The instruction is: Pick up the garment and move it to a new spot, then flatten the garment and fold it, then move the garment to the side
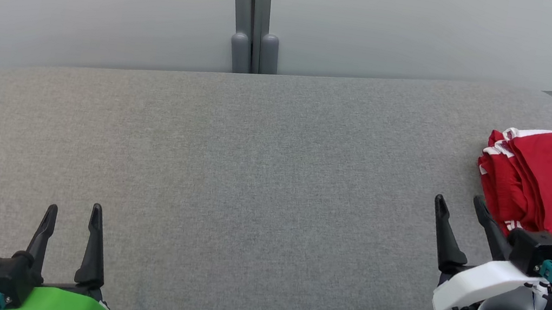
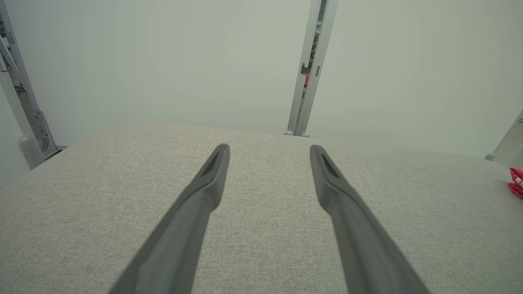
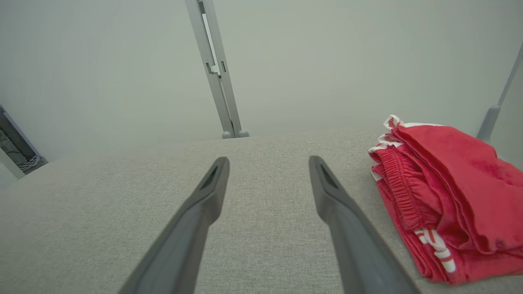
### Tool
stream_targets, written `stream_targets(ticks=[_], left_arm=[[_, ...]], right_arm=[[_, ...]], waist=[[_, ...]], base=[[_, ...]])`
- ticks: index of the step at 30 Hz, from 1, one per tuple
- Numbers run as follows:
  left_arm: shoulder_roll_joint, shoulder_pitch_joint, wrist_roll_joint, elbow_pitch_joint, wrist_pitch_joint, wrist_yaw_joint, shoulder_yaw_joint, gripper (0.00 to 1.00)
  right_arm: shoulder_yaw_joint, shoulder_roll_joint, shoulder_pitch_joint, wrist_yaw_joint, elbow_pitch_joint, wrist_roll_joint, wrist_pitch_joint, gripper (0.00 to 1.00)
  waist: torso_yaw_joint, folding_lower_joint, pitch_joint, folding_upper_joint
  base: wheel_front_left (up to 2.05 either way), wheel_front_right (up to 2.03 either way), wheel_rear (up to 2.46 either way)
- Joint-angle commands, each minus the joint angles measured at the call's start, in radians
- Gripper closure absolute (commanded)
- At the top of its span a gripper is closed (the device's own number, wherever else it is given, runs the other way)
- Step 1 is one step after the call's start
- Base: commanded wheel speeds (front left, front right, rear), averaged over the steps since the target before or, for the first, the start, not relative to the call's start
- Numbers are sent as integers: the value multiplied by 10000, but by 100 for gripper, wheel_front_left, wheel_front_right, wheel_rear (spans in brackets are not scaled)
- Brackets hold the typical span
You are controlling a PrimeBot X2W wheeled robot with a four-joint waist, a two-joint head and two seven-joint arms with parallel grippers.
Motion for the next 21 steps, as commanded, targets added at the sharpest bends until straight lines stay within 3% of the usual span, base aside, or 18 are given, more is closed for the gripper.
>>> stream_targets(ticks=[1, 21], left_arm=[[20, 157, -60, 22, -23, 1, 43, 0], [19, 230, 154, 82, -23, -174, 167, 0]], right_arm=[[36, 15, 163, -16, -26, 30, -8, 0], [222, 72, 64, -16, 105, 169, -60, 0]], waist=[[-19, 0, 10, -1], [-56, 0, 115, -1]], base=[[0, 0, 0], [0, 0, 0]])
